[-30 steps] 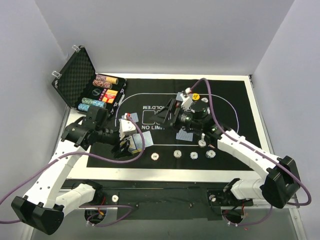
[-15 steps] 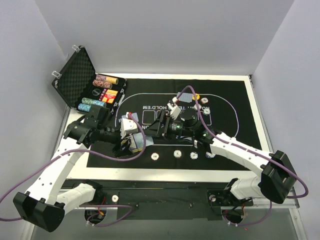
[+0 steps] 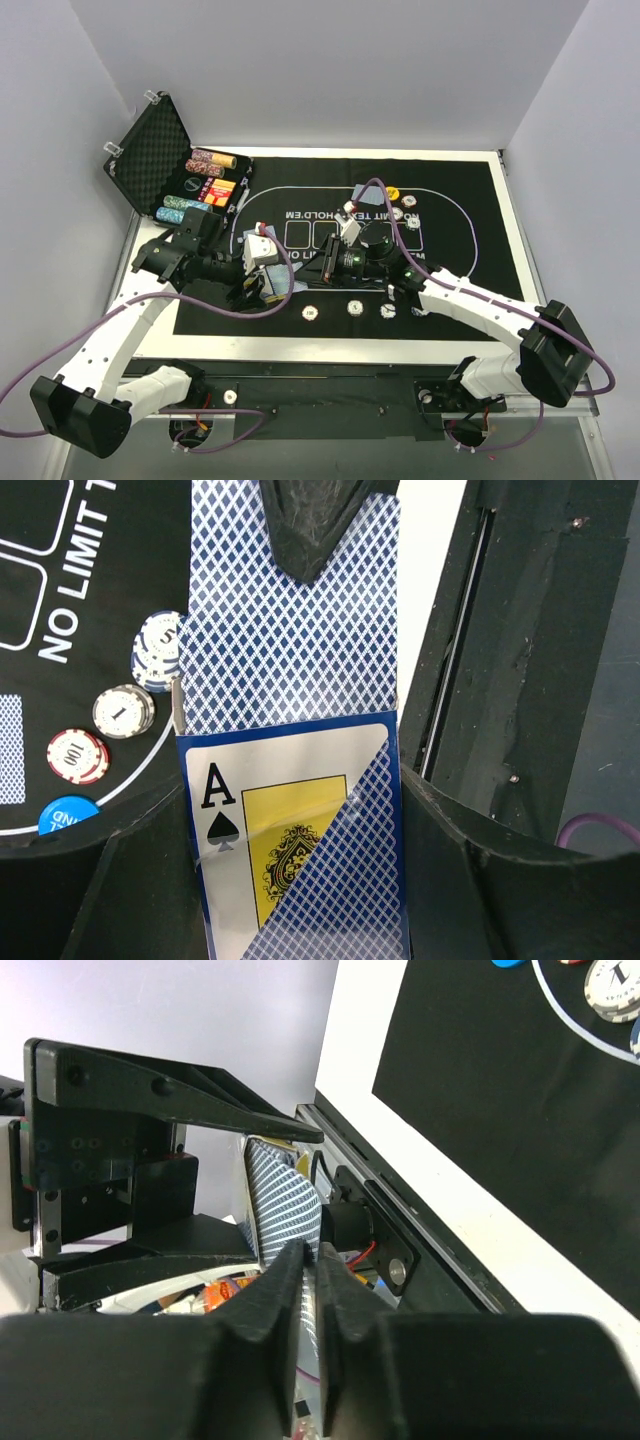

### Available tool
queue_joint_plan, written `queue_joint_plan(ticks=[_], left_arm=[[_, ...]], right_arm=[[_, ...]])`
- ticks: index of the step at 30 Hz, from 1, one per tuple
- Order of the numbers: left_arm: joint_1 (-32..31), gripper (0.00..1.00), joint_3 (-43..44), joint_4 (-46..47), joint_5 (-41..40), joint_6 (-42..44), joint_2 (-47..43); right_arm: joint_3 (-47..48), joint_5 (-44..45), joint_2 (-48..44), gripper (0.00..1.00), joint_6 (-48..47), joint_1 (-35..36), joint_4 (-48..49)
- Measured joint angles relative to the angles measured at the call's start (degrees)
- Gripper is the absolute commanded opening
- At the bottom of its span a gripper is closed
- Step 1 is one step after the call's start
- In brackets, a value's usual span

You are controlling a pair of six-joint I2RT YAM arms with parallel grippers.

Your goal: Distribute texas hold em gaming equipment

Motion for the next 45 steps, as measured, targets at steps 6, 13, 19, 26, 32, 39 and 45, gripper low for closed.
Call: queue_joint_plan(ticks=[6,13,19,26,32,39,45], left_arm=[[0.0,0.0,0.0,-0.07,-0.72,0.0,0.31],[0.0,0.0,0.0,0.0,-0.72,-0.02,0.31],[0.0,0.0,0.0,0.02,-0.72,-0.02,0.31],[0.0,0.0,0.0,0.02,-0.7,-0.02,0.31],[0.0,0.0,0.0,0.0,-0.39,0.0,0.28],[0.07,0.0,0.0,-0.11,-0.02,0.0,0.31],[0.52,0.0,0.0,-0.2,0.15,0.17,0.33]], right_arm=[[-0.37,-0.07,-1.46,0.0,0.07,-0.7,-0.11],[-2.51,-0.31,-4.72,0.0,-0.42,-3.8,-1.55],[-3.15,-1.97,-7.41,0.0,-0.46,-9.03,-3.15],[-0.98,-4.46,-6.56,0.0,-2.47,-20.11,-5.7],[11.78,-5.84,10.4,0.0,-6.64,-31.52,-6.27],[35.43,-3.3,37.42,0.0,-9.79,-38.69,-9.31],[51.56,-1.18,51.58,0.0,-11.3,-39.91,-14.4]])
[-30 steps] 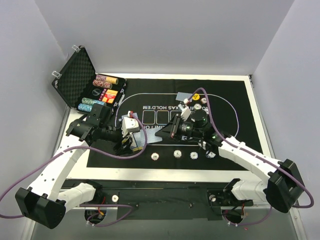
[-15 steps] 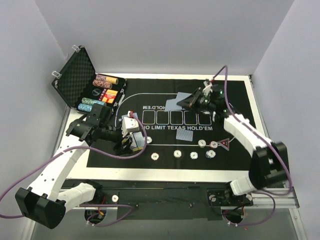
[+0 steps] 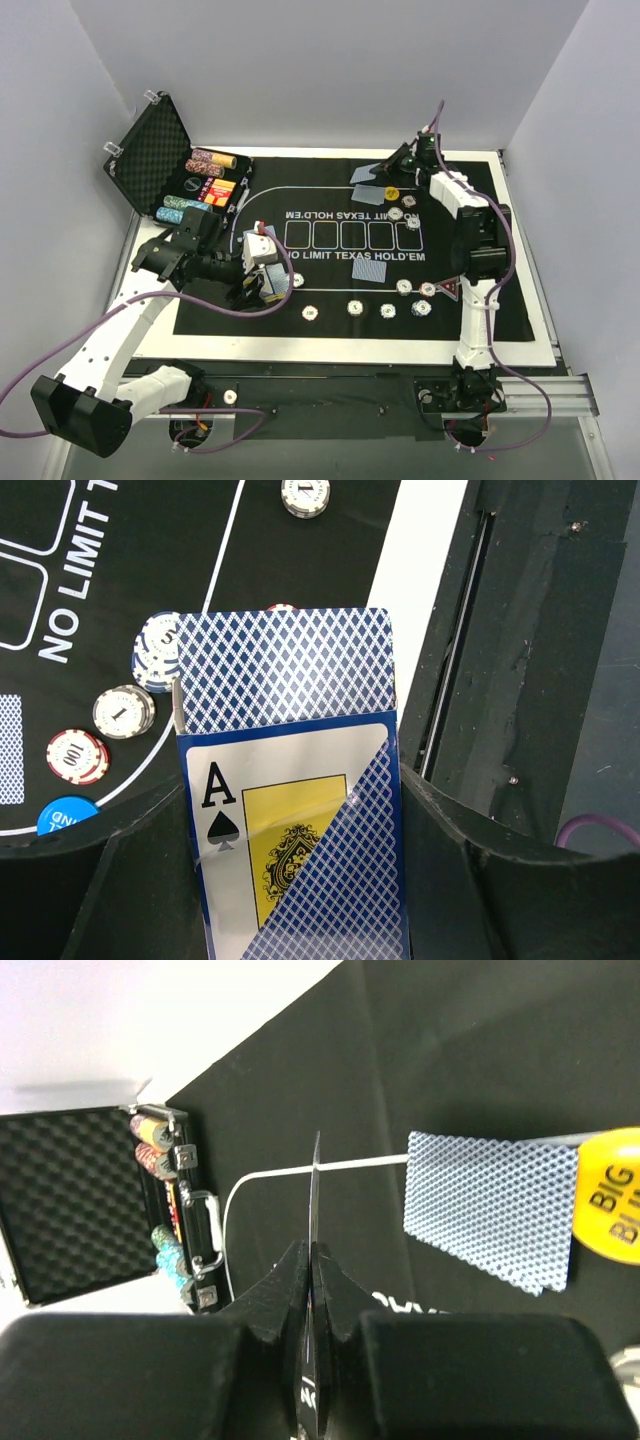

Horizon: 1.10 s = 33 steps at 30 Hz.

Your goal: Distribute texas hold em gaming equipment

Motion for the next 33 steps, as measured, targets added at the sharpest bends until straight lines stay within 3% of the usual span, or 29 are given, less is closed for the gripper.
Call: queue_joint_plan(ticks=[5,18,25,33], left_arm=[[0.59,0.0,0.0,0.0,0.46,0.02,0.7],[0.98,0.0,0.0,0.0,1.29,-0.04,1.2],[1.03,0.0,0.0,-0.02,1.31,-0.11,1.09],[1.2,0.0,0.0,-0.09,1.77,-0.13,0.13]], right_arm=[[6.38,0.98,5.66,0.0,-0.98,0.11,-2.95],[6.51,5.57,8.11,0.0,-5.77,0.11,-10.1],[6.51,7.67,8.11,0.29,-7.3,0.04,-13.31],[6.47,9.03,7.96,0.41,-9.38,-0.33,-16.15]])
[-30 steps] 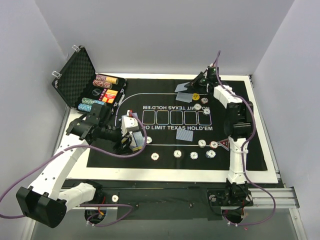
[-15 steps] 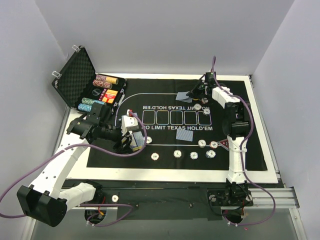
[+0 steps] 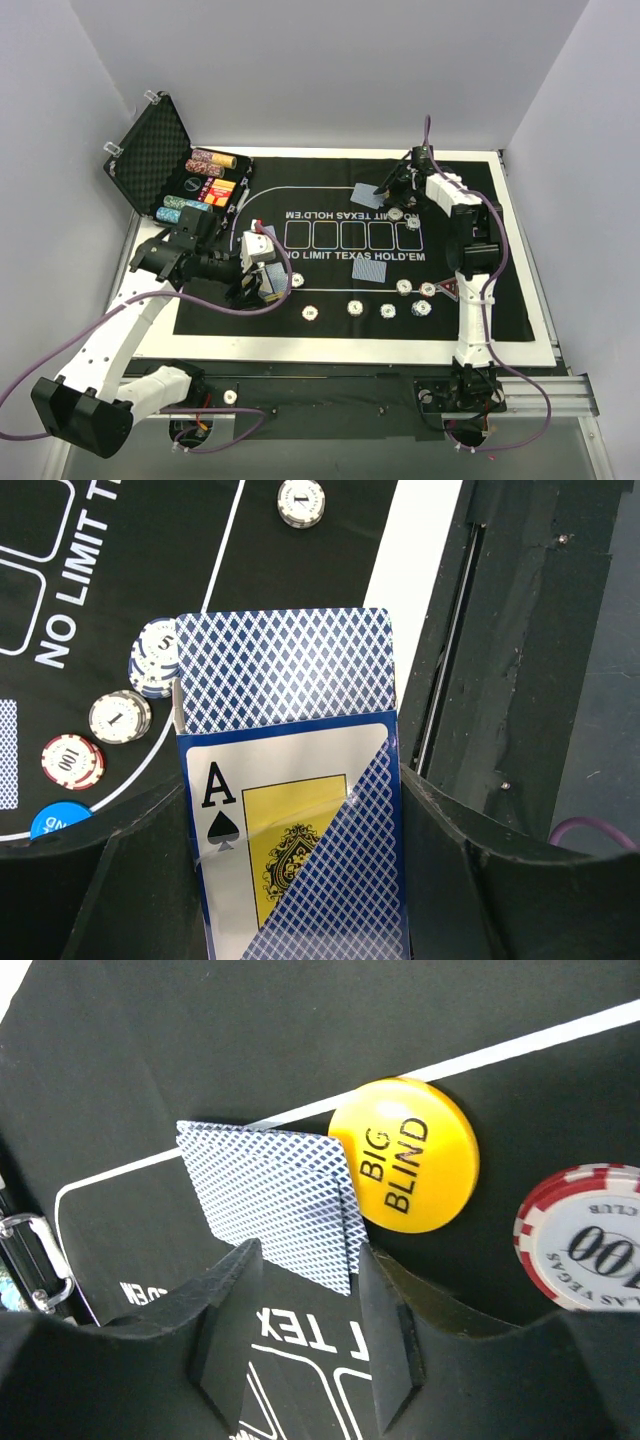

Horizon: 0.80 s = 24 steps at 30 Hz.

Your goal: Distribute texas hold em gaming equipment

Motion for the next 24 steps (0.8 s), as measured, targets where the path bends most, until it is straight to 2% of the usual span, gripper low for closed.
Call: queue_joint_plan(ticks=[8,14,17,18,19,20,24], left_arm=[[0.04,0.0,0.0,-0.24,0.92,0.0,-1.14],[0.04,0.0,0.0,-0.31,1.22,-0.09,-1.16],[0.04,0.0,0.0,-0.31,1.2,-0.09,-1.16],[0.04,0.0,0.0,-0.31,1.22,-0.07,-1.16],[0.04,0.0,0.0,-0.31,1.2,-0.07,-1.16],[0.04,0.0,0.0,-0.31,1.2,-0.07,-1.14],[0.04,0.0,0.02,-0.35,1.22,0.0,-0.85]], right_arm=[[-4.59,1.16,-5.55,0.46,-1.11,-0.94,-1.53],[-8.04,0.66,-14.75,0.51,-0.74,-1.07,-0.83],[-13.66,-0.52,-22.95,0.6,0.0,-0.39,1.55],[-15.89,-0.85,-26.05,0.67,0.2,0.24,1.97],[-18.12,-1.2,-28.92,0.69,0.28,1.07,2.75],[-21.14,-1.75,-32.5,0.75,0.44,2.45,3.61],[-34.16,-4.5,-47.01,0.82,1.46,11.41,7.91]])
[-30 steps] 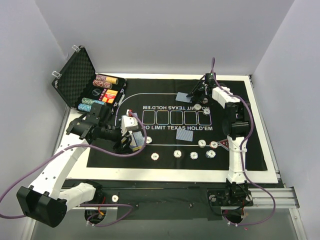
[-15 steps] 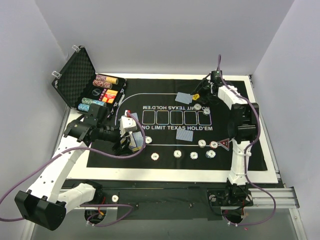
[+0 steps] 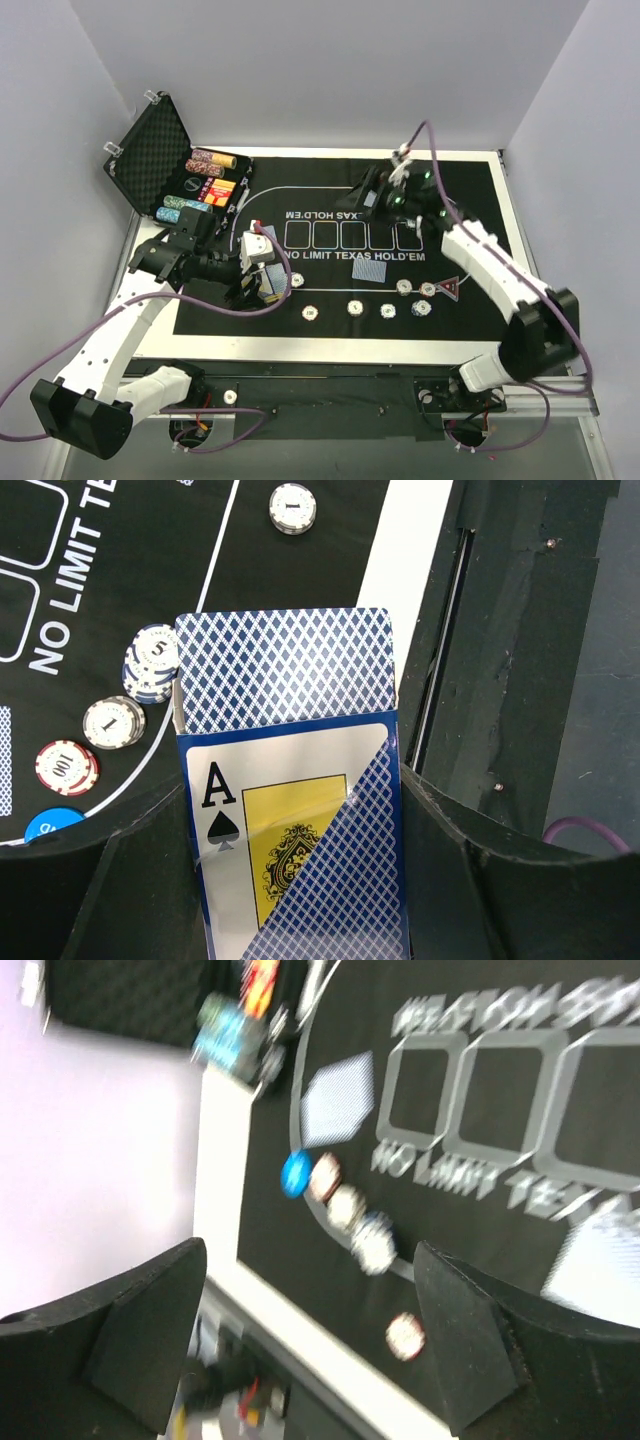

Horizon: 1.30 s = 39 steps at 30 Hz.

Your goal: Distribute texas hold em gaming equipment

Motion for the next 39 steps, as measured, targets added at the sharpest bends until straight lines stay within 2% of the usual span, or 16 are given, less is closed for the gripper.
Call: queue_joint_plan(ticks=[3,6,14,21,29,33,36,39], left_arm=[[0.0,0.0,-0.02,-0.02,-0.02,0.0,0.33],[-0.02,0.0,-0.02,-0.02,-0.02,0.02,0.35],[-0.13,0.0,-0.02,-0.02,-0.02,0.0,0.35],[-0.37,0.0,-0.02,-0.02,-0.04,-0.09,-0.09],[-0.79,0.0,-0.02,-0.07,-0.61,-0.15,-0.59],[-0.76,0.0,-0.02,-0.04,-0.9,-0.17,-0.83],[-0.76,0.0,-0.02,-0.04,-0.87,-0.2,-0.85],[-0.76,0.0,-0.02,-0.02,-0.87,-0.22,-0.87]], right_arm=[[-8.22,-2.08,-9.27,0.83,1.25,9.29,1.97],[-11.91,-3.26,-14.49,0.84,2.14,16.94,2.73],[-14.23,-2.47,-14.16,0.84,4.02,28.68,4.83],[-14.14,-0.94,-9.92,0.79,4.0,32.79,5.11],[-12.33,-0.52,-5.75,0.7,6.43,32.96,9.14],[-12.17,-0.59,-4.55,0.63,8.09,32.96,11.47],[-12.17,-0.61,-4.52,0.53,8.52,32.96,12.13],[-12.26,-0.72,-4.59,0.49,9.27,32.87,13.2]])
